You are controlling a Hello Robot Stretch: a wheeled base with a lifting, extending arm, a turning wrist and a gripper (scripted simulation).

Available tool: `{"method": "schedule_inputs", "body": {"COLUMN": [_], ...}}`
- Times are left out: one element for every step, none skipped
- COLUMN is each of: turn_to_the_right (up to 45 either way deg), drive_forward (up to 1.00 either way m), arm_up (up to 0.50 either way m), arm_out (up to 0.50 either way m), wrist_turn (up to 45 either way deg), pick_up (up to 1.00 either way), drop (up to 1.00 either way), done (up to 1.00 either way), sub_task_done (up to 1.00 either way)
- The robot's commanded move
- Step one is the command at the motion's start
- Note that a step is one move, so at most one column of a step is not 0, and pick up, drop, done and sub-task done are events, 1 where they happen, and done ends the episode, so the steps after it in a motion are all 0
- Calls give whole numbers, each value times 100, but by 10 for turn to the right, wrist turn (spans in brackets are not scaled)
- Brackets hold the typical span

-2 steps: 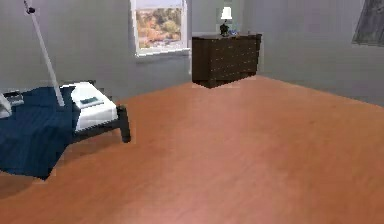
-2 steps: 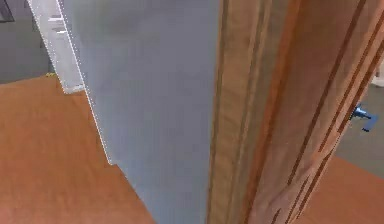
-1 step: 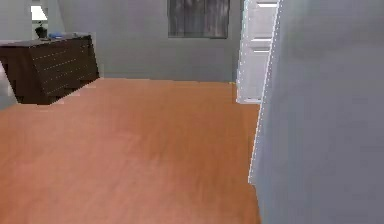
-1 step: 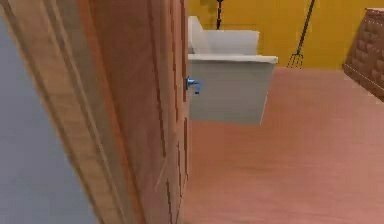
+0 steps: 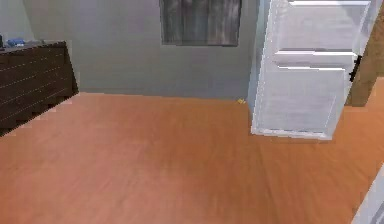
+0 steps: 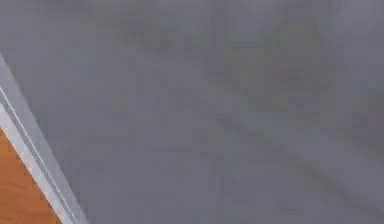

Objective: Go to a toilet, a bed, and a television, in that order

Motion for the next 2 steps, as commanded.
{"method": "schedule_inputs", "body": {"turn_to_the_right": [0,330], "drive_forward": [95,0], "arm_up": [0,0], "arm_out": [0,0], "wrist_turn": [0,0], "pick_up": [0,0], "drop": [0,0], "done": [0,0], "sub_task_done": [0,0]}}
